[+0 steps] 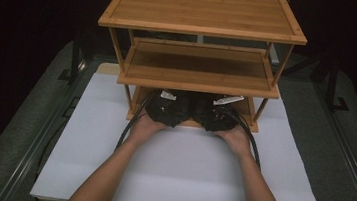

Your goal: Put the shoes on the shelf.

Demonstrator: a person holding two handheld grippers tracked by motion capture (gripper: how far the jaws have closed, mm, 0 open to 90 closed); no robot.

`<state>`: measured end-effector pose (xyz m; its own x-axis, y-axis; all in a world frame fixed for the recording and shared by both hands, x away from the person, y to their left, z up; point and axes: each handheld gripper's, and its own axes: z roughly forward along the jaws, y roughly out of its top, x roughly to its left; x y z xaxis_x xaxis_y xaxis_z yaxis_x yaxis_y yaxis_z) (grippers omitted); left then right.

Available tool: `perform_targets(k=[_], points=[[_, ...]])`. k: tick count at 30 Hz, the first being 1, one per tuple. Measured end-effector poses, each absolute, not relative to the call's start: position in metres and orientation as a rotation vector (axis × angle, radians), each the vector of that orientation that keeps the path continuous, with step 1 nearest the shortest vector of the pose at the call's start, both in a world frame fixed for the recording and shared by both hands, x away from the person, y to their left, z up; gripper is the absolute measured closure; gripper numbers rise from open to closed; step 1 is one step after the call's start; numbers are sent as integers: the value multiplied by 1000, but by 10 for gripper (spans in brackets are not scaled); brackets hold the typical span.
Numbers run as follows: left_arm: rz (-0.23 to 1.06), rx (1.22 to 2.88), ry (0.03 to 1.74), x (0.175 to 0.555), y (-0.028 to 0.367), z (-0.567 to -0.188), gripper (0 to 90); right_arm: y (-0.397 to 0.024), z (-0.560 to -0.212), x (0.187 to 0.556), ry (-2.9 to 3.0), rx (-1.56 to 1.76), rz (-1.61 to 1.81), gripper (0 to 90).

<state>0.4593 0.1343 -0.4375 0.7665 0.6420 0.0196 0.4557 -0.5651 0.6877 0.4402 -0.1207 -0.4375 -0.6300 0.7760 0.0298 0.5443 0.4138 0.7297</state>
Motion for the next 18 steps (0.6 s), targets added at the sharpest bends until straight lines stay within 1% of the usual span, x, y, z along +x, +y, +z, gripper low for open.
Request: perform_targets(k=[6,7,10,11,12,14,18], points=[[349,2268,828,462,134,-442,105,-119,-442,442,2364,1138,1005,172],[454,2376,555,477,141,-437,105,-120,-443,442,2368,1144,1010,172],[453,2388,502,482,144,-437,102,-120,-445,443,2380,1175,1038,170],[439,2381,524,481,144,-438,100,-121,-446,443,2383,1177,1036,168],[293,2254,828,464,136,-445,100,-121,-446,443,2383,1176,1032,167],[298,2250,849,464,137,-445,99,-119,-447,442,2382,1164,1005,165],[299,2255,840,463,138,-445,99,-120,-447,443,2386,1169,1002,162]])
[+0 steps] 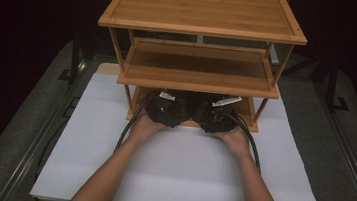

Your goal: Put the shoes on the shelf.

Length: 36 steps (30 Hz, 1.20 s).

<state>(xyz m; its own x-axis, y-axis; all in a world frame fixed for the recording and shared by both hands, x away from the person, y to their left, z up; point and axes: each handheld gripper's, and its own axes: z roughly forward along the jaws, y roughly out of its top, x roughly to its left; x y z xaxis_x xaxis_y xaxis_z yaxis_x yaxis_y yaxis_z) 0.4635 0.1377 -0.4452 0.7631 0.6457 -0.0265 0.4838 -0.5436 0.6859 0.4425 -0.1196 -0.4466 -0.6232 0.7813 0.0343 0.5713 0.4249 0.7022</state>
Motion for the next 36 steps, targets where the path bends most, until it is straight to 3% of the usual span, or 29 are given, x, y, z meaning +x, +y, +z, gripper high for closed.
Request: perform_targets(k=[11,18,36], points=[[287,2211,822,446,159,-430,120,-136,-435,427,2333,1232,1082,133],[328,2229,814,430,176,-426,119,-150,-429,409,2318,1210,1074,35],[372,2173,793,364,230,-419,108,-197,-427,351,2264,1212,1107,28]])
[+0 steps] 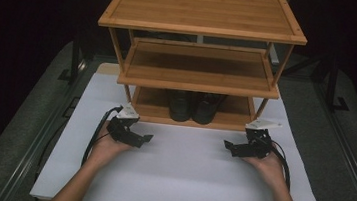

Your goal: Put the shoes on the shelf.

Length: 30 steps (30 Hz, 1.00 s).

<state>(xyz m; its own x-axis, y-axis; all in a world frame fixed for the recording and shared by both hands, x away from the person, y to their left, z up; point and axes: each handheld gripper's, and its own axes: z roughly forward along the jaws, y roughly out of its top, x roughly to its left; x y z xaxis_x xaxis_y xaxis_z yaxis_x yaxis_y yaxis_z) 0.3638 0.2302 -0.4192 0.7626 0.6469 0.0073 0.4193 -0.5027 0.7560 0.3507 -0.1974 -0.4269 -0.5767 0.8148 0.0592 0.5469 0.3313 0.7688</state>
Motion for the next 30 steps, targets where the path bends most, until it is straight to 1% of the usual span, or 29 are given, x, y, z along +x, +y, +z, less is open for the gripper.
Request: perform_targets(k=[17,30], points=[[454,2234,851,302,292,-426,105,-244,-437,295,2257,1238,1054,28],[484,2215,948,267,332,-439,85,-276,-451,262,2238,1307,958,28]])
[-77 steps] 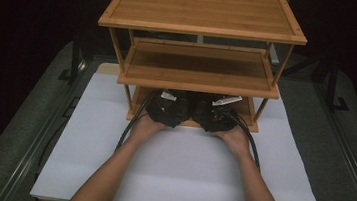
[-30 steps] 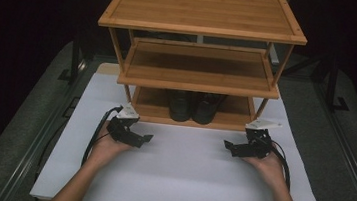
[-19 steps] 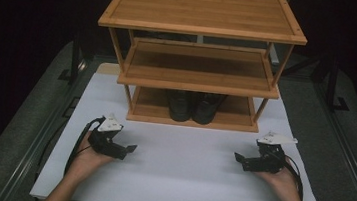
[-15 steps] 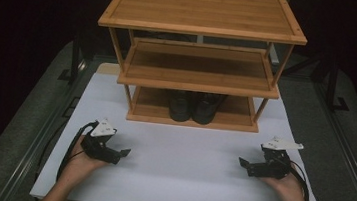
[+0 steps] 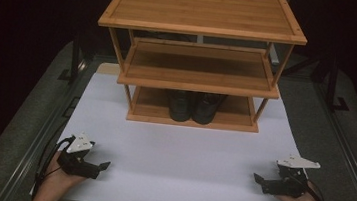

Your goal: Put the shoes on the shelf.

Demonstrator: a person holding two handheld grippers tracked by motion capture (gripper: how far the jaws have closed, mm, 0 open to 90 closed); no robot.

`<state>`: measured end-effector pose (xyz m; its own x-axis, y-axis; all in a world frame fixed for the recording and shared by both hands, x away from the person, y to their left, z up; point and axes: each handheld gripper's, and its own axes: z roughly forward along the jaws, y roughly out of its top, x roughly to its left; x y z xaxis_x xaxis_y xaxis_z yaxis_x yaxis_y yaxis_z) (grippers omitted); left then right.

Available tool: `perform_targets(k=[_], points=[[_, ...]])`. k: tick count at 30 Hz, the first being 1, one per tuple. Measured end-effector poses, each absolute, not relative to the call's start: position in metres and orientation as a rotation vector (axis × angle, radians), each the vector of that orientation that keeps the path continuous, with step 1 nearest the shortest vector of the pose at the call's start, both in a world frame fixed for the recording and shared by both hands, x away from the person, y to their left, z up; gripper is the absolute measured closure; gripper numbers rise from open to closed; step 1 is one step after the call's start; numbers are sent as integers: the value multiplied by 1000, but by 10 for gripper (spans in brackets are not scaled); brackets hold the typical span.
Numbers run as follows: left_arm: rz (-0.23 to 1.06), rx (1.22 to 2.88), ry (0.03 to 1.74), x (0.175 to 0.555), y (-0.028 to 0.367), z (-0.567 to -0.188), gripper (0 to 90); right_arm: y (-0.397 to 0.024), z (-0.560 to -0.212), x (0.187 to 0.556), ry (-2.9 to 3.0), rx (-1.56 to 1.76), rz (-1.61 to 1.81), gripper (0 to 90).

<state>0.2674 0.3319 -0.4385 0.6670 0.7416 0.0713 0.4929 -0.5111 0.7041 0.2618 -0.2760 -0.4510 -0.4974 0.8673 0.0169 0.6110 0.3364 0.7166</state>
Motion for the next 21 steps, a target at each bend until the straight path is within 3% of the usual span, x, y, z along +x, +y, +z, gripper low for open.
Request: perform_targets(k=[7,21], points=[[485,2206,995,260,343,-443,18,-284,-457,259,2237,1342,905,27],[443,2190,1018,263,347,-450,11,-285,-457,259,2241,1350,910,27]])
